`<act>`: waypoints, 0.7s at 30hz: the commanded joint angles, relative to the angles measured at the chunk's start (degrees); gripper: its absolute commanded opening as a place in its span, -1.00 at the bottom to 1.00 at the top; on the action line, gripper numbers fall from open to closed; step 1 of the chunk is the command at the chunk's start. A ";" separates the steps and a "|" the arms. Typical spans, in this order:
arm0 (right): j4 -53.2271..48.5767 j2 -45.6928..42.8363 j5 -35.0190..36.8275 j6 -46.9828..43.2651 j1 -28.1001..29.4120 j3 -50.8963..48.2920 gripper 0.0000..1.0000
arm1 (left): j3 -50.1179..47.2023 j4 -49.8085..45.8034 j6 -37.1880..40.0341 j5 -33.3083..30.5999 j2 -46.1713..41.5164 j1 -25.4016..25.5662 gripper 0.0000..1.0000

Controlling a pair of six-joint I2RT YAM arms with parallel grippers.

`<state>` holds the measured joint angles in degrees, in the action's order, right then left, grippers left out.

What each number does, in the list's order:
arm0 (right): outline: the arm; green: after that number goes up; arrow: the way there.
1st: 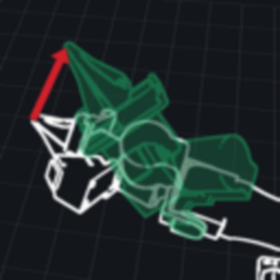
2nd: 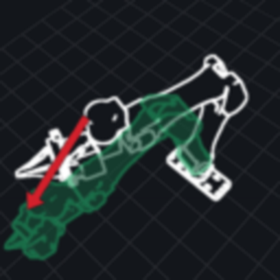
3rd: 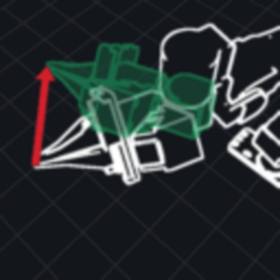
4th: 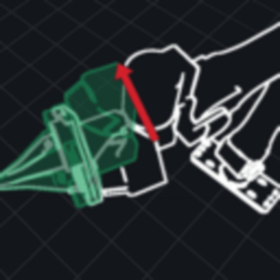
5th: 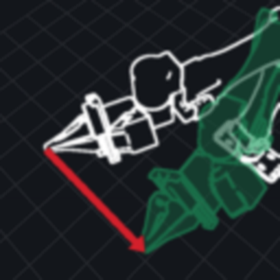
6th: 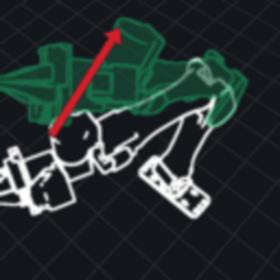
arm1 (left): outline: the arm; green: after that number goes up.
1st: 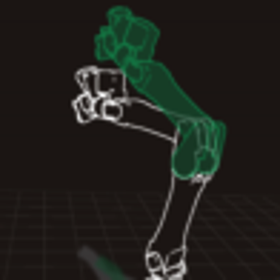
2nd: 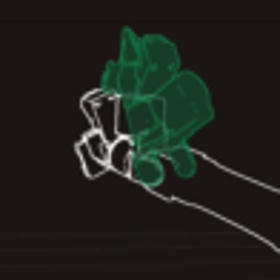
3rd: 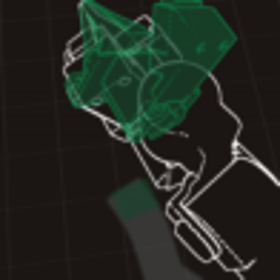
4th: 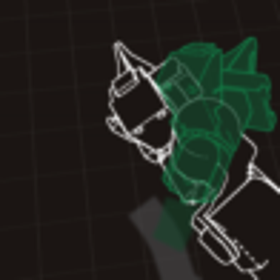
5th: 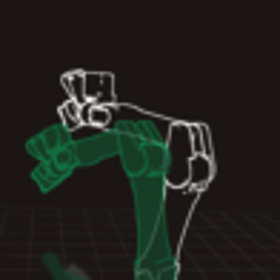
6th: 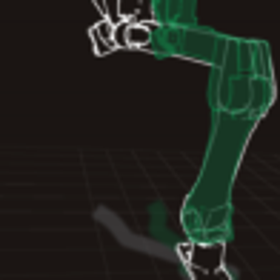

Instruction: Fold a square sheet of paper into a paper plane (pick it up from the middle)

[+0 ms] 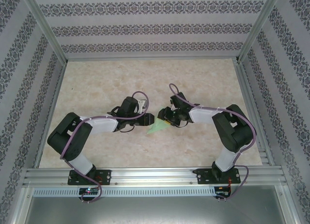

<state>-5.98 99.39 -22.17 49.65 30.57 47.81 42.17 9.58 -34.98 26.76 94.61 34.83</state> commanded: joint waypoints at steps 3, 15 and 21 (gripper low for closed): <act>0.50 0.24 -0.07 -1.50 -1.26 -4.52 0.04 | 2.27 4.55 0.30 5.03 5.10 -0.32 -0.15; 1.76 -0.23 -2.00 -0.60 -2.15 -4.40 0.07 | 5.49 5.48 3.12 9.69 10.47 -0.23 -0.38; 2.32 -0.42 -3.20 -0.44 -2.38 -4.26 0.07 | 7.18 5.01 3.75 9.96 12.73 -0.24 -0.50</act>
<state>-1.48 98.35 -25.74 49.43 28.88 45.04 47.79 12.40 -33.15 35.38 106.26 34.87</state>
